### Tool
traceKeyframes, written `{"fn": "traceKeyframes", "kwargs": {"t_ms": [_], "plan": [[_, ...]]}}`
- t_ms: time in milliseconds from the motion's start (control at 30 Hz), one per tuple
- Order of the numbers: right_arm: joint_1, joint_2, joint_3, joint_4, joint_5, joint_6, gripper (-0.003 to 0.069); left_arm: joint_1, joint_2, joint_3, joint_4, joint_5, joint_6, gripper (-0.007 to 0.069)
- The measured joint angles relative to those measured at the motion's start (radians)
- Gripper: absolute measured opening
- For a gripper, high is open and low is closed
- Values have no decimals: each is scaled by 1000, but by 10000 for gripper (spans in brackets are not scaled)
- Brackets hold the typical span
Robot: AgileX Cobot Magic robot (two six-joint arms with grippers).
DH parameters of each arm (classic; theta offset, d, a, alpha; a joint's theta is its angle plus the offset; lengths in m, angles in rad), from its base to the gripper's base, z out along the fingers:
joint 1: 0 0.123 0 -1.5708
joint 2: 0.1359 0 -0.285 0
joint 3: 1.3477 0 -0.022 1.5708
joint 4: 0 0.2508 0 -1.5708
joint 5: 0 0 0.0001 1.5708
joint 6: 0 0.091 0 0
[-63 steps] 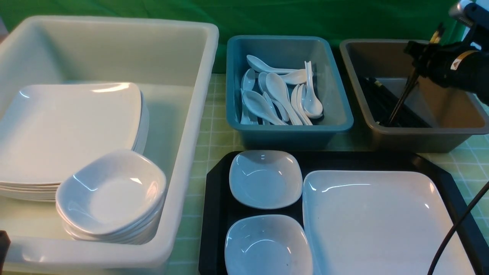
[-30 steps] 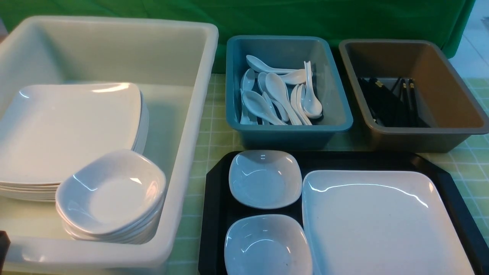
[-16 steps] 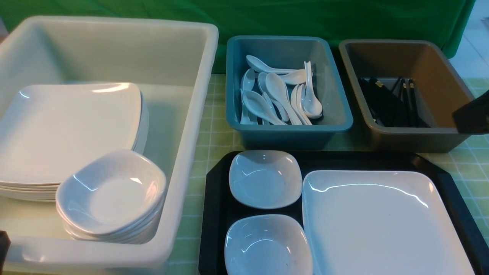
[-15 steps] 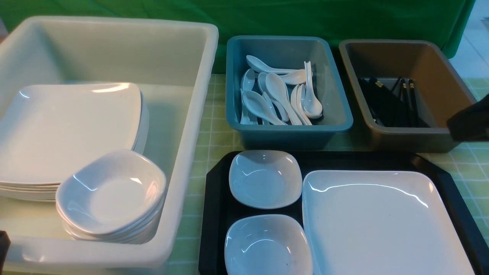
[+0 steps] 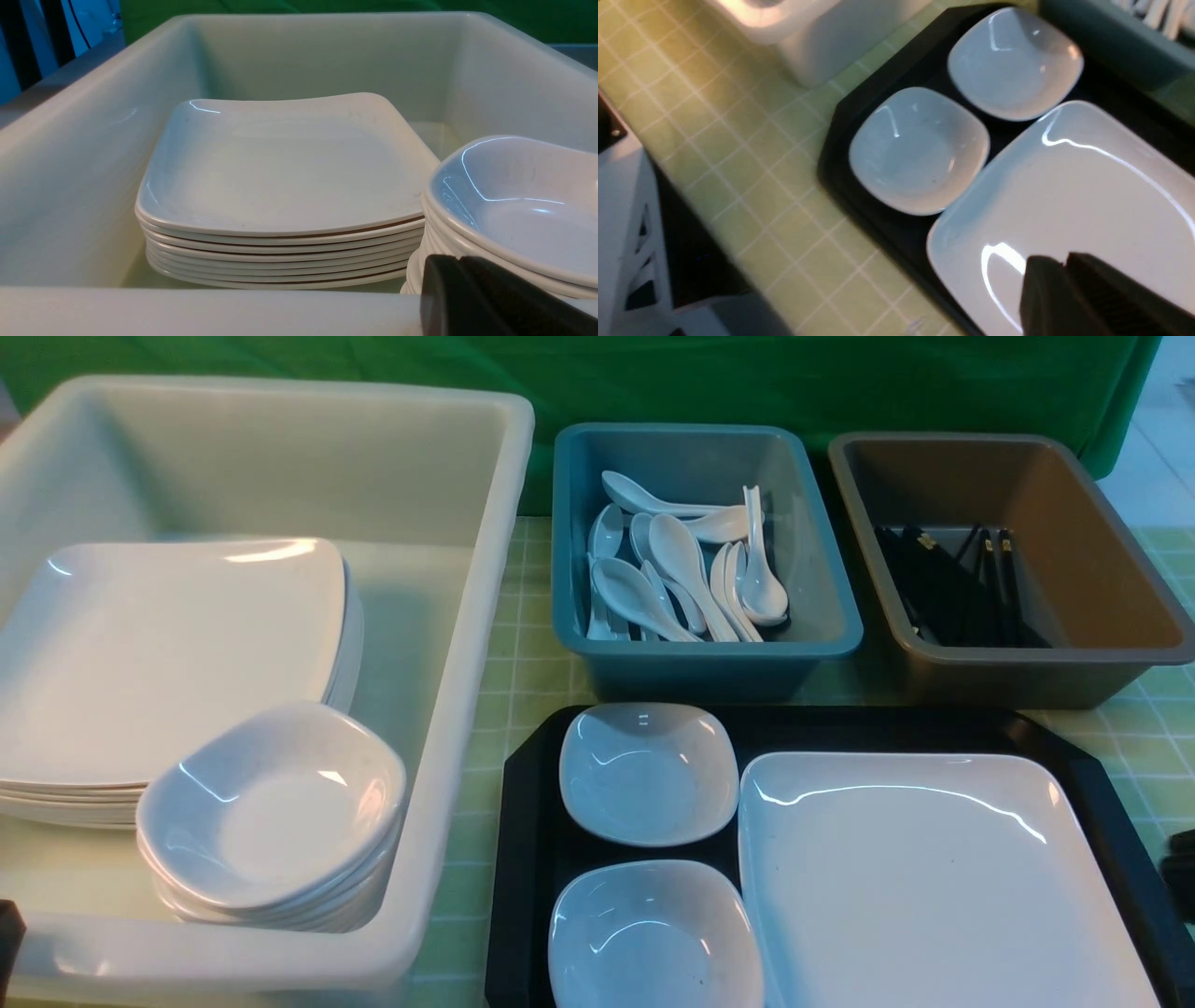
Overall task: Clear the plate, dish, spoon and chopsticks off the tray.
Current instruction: Use the left arm to grab a small plate from the dinner plate
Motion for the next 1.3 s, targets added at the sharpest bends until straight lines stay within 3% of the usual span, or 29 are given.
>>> {"fn": "traceKeyframes", "kwargs": {"t_ms": [300,967,1067,1233,1300], "plan": [[1,-224,4,-139,-2,67,61,0,0,0,0,0,0,1],[1,-286,53,-155,19,85,106,0,0,0,-18,0,-3,1],[1,-286,55,-155,8,85,111,0,0,0,-156,-1,-71,1],[1,-286,55,-159,-76,82,118,0,0,4,-690,1,-314,1],[1,-286,55,-168,-116,79,121,0,0,6,-843,1,-367,1]]}}
